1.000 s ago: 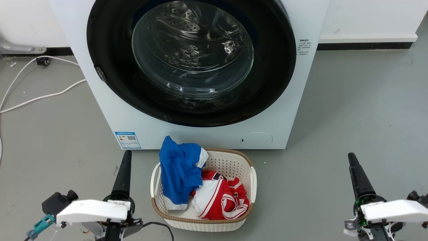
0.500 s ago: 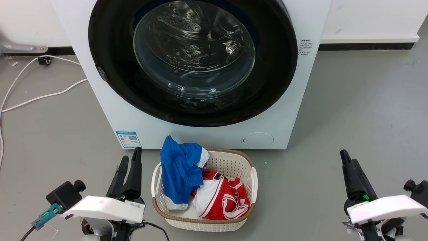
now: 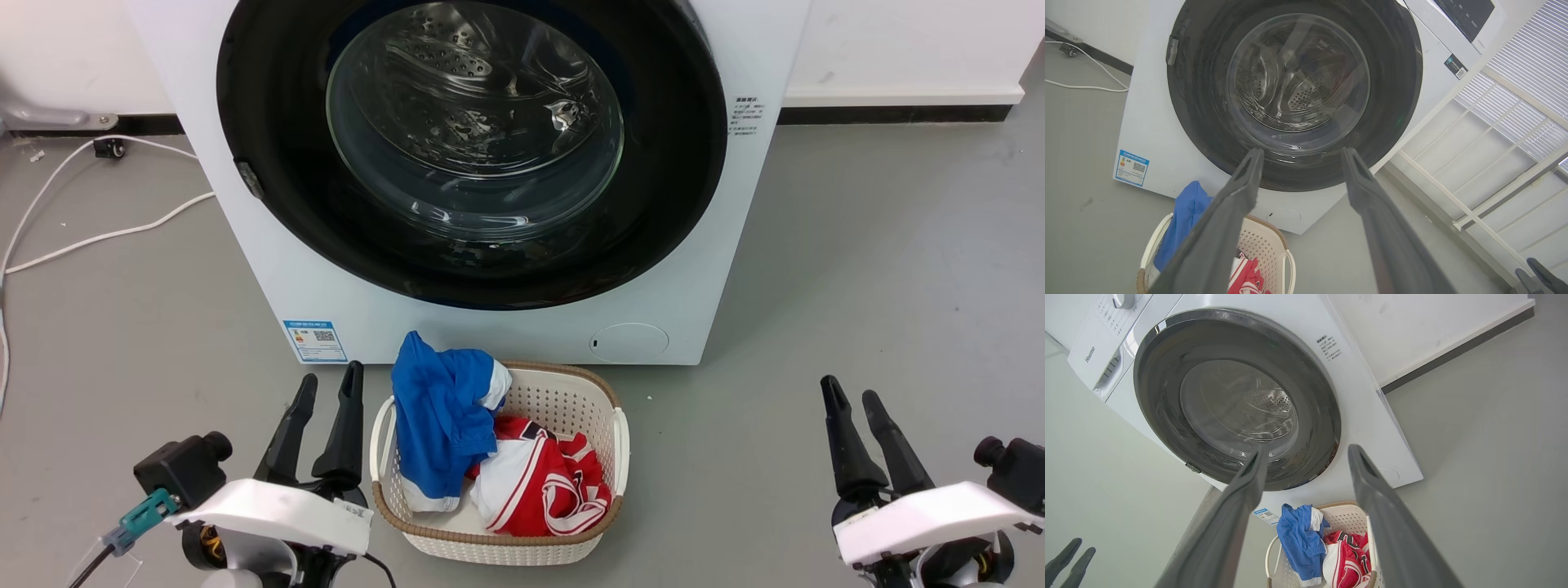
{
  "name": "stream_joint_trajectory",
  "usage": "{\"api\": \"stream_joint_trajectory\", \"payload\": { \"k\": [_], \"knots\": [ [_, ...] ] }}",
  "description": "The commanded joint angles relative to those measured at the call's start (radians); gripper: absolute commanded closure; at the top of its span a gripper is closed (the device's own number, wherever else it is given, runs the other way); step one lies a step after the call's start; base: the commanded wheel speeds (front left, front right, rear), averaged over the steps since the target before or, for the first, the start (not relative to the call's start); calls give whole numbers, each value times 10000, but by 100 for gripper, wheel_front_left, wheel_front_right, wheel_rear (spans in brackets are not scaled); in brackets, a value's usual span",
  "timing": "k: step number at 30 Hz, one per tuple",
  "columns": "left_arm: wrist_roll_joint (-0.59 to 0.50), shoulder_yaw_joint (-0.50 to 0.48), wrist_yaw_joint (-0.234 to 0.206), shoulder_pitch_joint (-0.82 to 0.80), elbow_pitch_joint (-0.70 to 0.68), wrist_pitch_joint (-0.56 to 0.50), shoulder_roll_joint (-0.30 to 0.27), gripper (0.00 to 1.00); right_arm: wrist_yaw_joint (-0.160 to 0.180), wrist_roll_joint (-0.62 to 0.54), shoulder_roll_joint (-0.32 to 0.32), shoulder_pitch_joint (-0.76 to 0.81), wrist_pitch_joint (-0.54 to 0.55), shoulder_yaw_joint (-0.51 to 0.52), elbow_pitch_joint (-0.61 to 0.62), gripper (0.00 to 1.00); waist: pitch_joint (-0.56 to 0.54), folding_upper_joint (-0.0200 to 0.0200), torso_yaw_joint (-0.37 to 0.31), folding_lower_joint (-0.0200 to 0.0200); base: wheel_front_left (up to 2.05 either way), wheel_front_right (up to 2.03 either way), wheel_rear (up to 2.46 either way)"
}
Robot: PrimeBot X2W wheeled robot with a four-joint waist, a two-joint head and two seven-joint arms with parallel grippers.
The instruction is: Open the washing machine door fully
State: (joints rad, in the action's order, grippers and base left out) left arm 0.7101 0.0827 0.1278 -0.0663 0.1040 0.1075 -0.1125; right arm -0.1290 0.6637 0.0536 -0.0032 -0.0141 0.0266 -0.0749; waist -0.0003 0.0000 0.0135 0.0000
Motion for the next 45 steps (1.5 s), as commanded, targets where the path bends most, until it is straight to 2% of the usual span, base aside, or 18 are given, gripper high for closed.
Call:
{"api": "stream_joint_trajectory", "payload": {
  "k": [1, 22, 45],
  "knots": [
    [-247, 16, 2, -165, -116, 77, -62, 0, -14, -266, -4, -32, -33, 16, 151, 0, 2, 0, 0, 0, 0, 0, 0],
    [-2794, 484, -60, -278, -26, 639, -304, 0, -19, -3121, -19, 267, -69, -111, 584, 0, 27, 0, 3, 0, 0, 0, 0],
    [-4663, 604, -171, -250, 262, 1141, -403, 0, -23, -4847, -34, 463, -284, -240, 738, 0, 25, 0, -82, 0, 0, 0, 0]
  ]
}}
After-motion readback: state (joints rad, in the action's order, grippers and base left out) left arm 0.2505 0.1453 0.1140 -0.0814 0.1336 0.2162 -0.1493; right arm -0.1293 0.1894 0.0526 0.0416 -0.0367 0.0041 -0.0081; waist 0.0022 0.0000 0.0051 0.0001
